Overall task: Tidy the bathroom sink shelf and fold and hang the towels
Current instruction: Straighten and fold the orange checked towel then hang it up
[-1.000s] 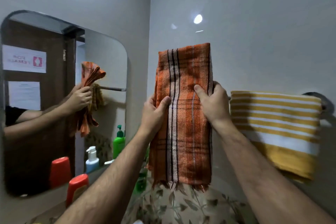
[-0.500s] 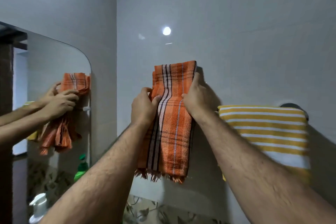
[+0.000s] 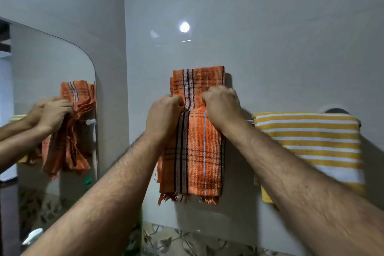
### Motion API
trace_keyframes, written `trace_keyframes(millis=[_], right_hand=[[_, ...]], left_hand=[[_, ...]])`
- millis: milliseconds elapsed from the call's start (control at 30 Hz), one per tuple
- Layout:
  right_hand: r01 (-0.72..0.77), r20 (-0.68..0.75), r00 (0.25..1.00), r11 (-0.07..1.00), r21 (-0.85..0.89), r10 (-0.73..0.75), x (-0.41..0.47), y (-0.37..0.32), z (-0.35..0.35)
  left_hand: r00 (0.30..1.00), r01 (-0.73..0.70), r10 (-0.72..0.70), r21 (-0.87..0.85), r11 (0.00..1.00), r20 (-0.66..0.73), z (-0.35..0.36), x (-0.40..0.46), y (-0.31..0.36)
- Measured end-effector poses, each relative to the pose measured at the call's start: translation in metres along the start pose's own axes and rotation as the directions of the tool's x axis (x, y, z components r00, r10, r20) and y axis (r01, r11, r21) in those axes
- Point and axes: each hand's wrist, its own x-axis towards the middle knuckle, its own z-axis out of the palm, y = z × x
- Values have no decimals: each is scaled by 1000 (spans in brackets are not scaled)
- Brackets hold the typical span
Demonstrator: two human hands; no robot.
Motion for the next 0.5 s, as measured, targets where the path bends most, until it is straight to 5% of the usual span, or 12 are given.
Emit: trace_keyframes(millis=[233,400,500], right_hand=[[43,156,987,999,17,-45,0,-3,-7],[49,322,945,998,41,-59,-4,-8,-11],[-3,443,895,993,115,-49,-4,-8,-9]], left_hand=[[993,-53,49,33,998,109,-1,1,-9],[923,60,-31,-64,996,383,-3,-3,-17],[900,112,-64,-87,990,431,-2,-6,-15]])
